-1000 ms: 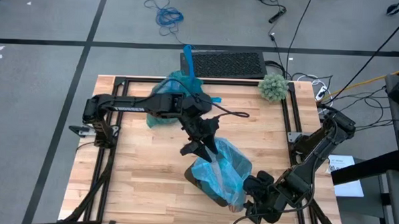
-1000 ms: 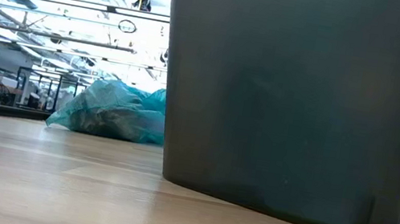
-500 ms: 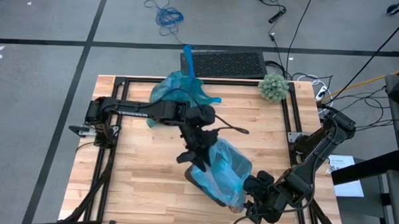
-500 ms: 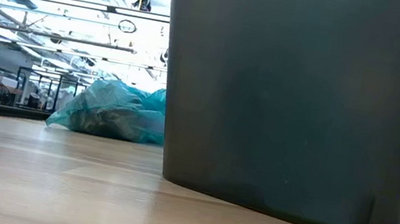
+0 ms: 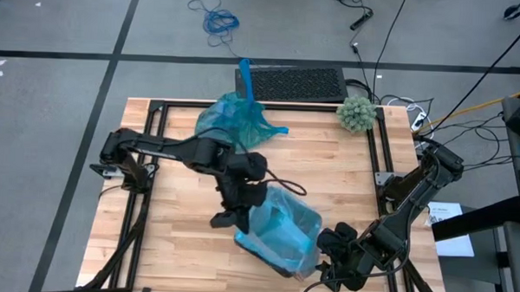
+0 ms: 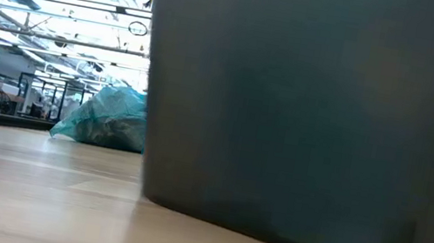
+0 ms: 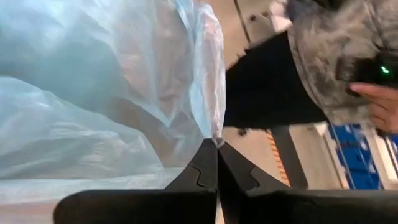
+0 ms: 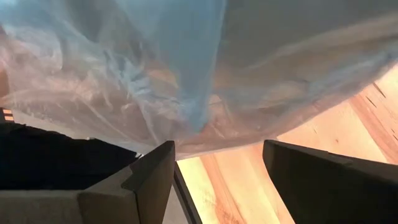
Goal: Place trash/remove bag and relplace
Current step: Insert the new trash bag into the trash bin
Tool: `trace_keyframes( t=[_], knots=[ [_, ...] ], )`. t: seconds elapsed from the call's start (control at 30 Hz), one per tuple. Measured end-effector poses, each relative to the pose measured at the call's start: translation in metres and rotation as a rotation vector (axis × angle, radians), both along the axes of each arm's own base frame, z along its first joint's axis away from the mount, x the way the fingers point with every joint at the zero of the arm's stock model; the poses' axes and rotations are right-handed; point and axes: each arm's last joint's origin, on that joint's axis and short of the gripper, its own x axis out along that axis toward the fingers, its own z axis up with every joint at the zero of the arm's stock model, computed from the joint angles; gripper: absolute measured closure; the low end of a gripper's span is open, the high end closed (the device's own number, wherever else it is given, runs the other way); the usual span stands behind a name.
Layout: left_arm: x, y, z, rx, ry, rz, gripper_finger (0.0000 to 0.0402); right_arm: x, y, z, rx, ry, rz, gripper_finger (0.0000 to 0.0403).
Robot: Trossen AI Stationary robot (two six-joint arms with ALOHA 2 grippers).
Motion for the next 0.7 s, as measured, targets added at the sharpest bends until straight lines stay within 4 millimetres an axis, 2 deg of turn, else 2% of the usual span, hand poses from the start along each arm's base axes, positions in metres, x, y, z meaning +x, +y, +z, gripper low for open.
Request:
trace_keyframes(
  t=[0.23,0.47,0.7],
  knots=[
    [-0.011,-0.013,0.023,0.052,0.003,0.107,0.0401,0.000,0.000,0.000,-0.008,-0.003,0.013,0.0165],
    [-0.023,-0.042,0.019,0.116,0.105,0.146,0.0401,0.000,0.000,0.000,-0.006,-0.002,0.011,0.0165],
    [-0.035,-0.056,0.014,0.210,0.190,0.227,0.0401,0.000,0.000,0.000,-0.007,-0.005,0.016,0.0165]
  ],
)
